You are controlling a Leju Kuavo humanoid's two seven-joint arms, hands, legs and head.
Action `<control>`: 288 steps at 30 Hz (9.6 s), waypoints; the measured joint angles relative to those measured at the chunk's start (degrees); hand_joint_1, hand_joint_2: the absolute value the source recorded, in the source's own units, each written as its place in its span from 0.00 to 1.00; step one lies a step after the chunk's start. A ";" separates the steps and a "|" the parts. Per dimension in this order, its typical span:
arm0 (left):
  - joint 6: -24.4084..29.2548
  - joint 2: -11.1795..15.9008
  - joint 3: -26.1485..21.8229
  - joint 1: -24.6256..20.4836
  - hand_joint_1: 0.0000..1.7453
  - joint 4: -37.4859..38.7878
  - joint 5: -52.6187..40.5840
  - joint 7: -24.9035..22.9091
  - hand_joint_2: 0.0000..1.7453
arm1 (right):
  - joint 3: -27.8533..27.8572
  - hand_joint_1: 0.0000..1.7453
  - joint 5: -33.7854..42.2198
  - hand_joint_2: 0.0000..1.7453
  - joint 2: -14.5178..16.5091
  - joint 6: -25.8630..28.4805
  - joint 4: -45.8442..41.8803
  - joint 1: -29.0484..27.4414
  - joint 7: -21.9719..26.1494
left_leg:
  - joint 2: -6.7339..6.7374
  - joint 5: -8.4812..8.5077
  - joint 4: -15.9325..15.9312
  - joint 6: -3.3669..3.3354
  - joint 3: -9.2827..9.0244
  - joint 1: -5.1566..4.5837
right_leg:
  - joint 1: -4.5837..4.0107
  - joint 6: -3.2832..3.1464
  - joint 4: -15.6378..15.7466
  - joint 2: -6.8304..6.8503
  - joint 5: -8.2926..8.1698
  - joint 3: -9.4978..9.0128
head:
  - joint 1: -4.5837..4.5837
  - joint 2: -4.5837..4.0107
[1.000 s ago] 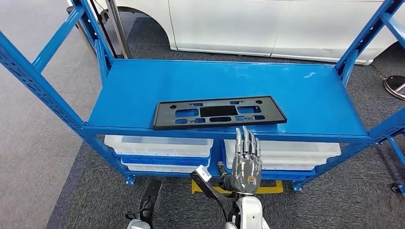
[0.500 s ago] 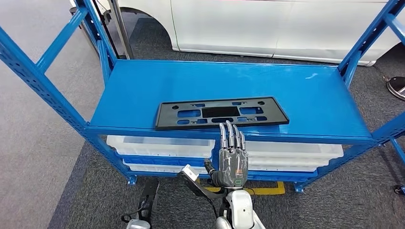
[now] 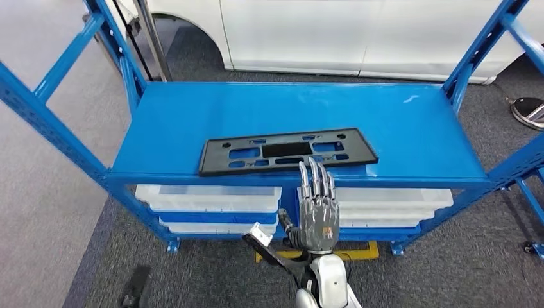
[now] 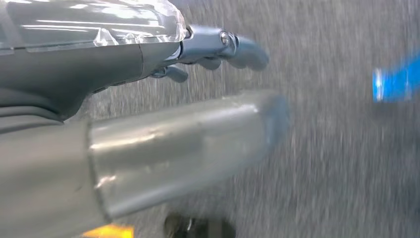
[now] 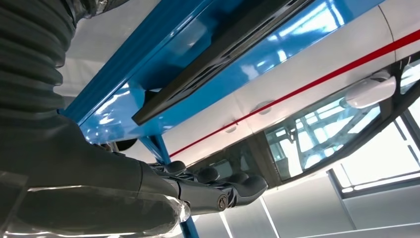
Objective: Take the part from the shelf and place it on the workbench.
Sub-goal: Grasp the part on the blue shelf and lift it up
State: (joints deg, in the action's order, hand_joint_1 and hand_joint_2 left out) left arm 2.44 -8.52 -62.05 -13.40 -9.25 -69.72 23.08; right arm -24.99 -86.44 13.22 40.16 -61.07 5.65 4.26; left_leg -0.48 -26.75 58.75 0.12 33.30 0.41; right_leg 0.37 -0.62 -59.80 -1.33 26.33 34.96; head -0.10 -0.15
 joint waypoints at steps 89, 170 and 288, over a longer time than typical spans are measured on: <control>1.85 -0.90 -0.84 7.11 0.00 -2.38 1.86 4.16 0.00 | 1.42 0.00 3.10 1.00 0.51 0.02 2.96 0.96 6.71 | 0.20 -0.86 2.82 0.35 0.50 0.59 | -0.67 -1.52 0.64 1.27 0.53 -1.68 | 0.01 0.00; 1.00 -1.09 0.68 5.55 0.00 -2.38 -0.52 1.84 0.00 | -3.07 0.00 -1.81 1.00 0.00 0.04 7.77 3.78 -2.66 | 0.18 -1.63 -1.31 0.52 -2.58 0.44 | -0.09 -0.32 0.56 1.06 -0.23 -0.17 | 0.00 0.00; 1.34 0.67 6.40 4.00 0.00 -2.36 -1.22 -0.60 0.00 | -6.37 0.99 1.00 1.00 -7.49 -9.71 36.13 26.06 -12.34 | 0.41 1.33 -1.49 -1.38 -0.45 0.39 | -0.39 0.16 -3.29 1.06 1.68 -0.47 | 0.05 0.00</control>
State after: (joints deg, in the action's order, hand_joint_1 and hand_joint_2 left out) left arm 3.78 -7.84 -55.65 -9.41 -11.61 -70.94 22.49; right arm -31.36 -85.44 5.74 30.45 -24.95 31.70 -8.09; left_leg -0.07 -25.42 57.26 -1.26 32.84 0.80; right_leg -0.03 -0.46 -63.09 -0.27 28.01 34.49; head -0.05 -0.15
